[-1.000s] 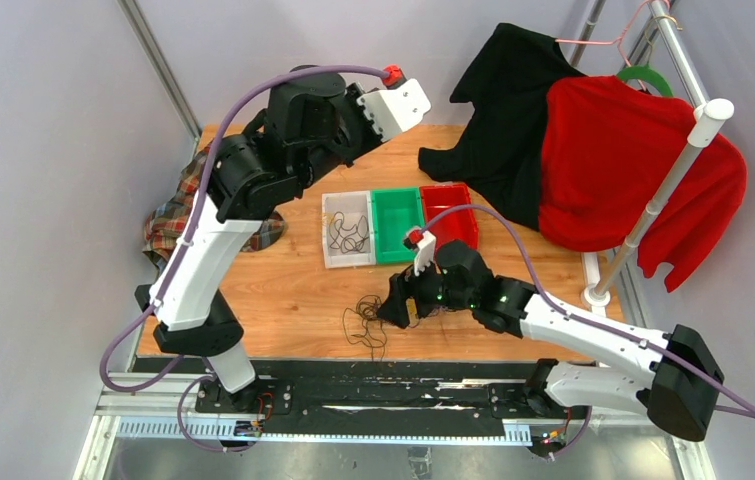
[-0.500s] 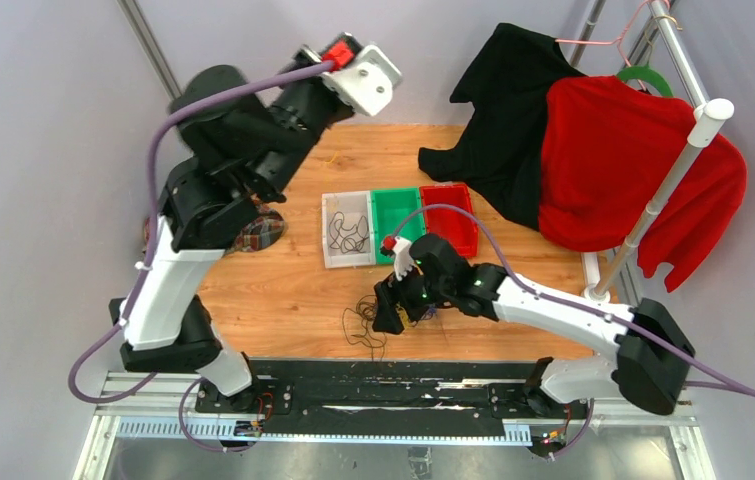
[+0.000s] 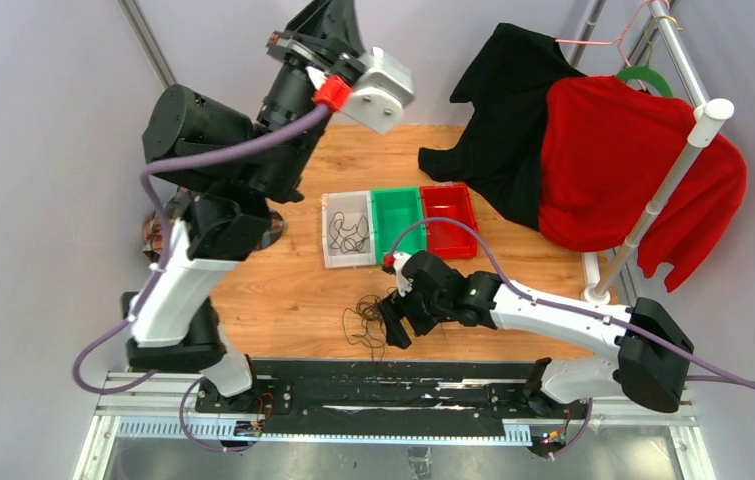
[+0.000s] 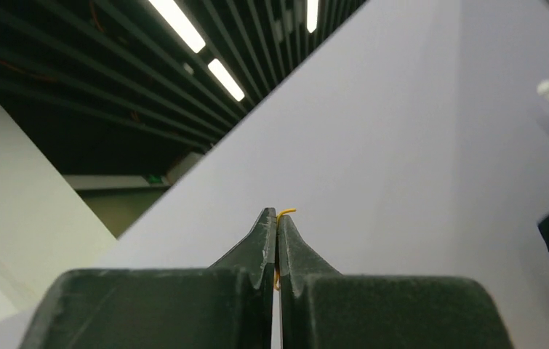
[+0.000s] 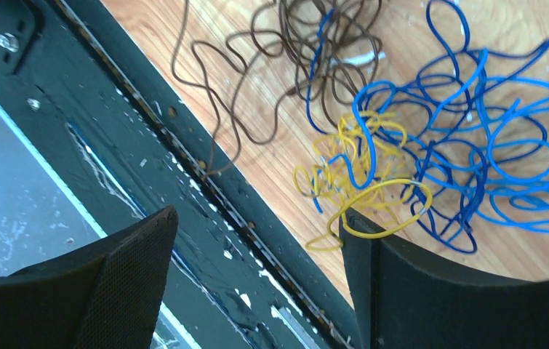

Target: Untangle the cables

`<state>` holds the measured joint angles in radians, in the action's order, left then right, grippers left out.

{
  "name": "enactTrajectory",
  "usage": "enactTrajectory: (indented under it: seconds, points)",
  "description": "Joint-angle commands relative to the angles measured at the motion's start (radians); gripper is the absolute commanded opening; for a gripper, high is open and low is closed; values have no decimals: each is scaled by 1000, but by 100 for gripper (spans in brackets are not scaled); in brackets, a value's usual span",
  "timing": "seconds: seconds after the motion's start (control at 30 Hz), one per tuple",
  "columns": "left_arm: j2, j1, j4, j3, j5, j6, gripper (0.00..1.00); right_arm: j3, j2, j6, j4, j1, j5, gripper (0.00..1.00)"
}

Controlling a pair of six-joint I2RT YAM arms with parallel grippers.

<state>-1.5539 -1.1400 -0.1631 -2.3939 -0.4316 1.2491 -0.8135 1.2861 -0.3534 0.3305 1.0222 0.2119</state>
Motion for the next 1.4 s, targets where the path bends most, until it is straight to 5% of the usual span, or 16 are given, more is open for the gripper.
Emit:
enactTrajectory:
  seconds: [0.0,0.27,0.5,0.67,0.77,1.03,1.27,1.37]
  points:
    - [-128,-60,198,-269,172,287,0,3,-46,-10,102,27,-79,81]
    - [-42,-67,407,-39,448,461,0,30,-66,-29,32,30,-87,80]
    - [-138,-67,481,-219,606,583,0,24,-96,-31,33,35,-110,80]
    - [-118,-68,489,-212,695,603,1,6,-107,-20,19,40,-91,79]
    - [-80,-69,502,-138,553,509,1,0,-135,-13,-45,49,-150,79]
    - [243,-52,329,412,13,130,1,34,-180,20,-318,50,-281,81]
    - [459,112,10,811,-86,-348,0,28,-137,-8,-218,50,-112,80]
    - [511,146,-37,901,-60,-411,0,54,-199,5,-248,50,-203,80]
